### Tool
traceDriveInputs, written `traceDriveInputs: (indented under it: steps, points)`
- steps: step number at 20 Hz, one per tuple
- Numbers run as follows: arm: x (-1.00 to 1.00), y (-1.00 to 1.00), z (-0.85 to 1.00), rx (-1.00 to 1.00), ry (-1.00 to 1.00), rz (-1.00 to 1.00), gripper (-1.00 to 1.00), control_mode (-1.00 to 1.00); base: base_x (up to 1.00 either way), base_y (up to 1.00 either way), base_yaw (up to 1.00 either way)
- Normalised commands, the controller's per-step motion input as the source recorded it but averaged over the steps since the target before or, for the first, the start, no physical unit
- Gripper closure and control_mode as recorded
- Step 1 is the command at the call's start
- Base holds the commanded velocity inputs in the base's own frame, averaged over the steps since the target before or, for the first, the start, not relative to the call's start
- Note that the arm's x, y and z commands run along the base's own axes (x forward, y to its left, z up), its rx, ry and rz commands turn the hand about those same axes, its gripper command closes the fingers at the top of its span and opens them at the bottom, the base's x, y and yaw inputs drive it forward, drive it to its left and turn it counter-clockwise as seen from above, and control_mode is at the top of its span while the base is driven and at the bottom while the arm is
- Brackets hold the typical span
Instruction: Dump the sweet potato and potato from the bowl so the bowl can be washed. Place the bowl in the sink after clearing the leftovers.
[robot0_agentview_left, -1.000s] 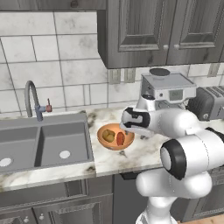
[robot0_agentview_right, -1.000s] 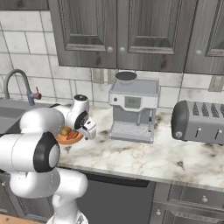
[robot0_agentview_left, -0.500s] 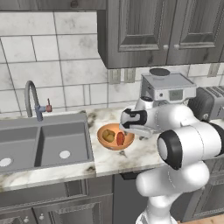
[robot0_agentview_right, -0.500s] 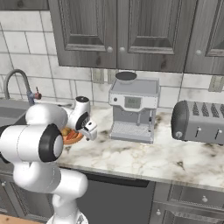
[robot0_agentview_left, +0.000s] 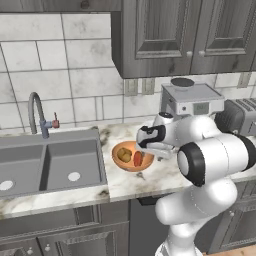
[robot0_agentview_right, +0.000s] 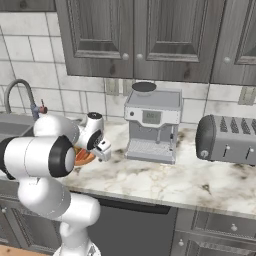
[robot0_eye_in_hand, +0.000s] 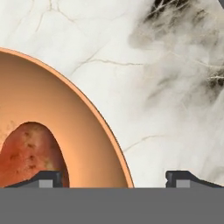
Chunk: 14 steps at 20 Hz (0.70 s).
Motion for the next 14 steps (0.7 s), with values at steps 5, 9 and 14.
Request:
traceDriveInputs:
  steps: [5,9,14]
  points:
    - [0.0,0.07,-0.08,0.0,0.0,0.0,1.0,-1.0,0.0,0.0,0.0]
    - [0.0,0.0,0.0,0.0,0.0,0.0,1.0,-1.0,0.0,0.0,0.0]
    - [-0.02,0.0,0.0,0.0,-0.01,0.0,1.0,-1.0,0.0,0.0,0.0]
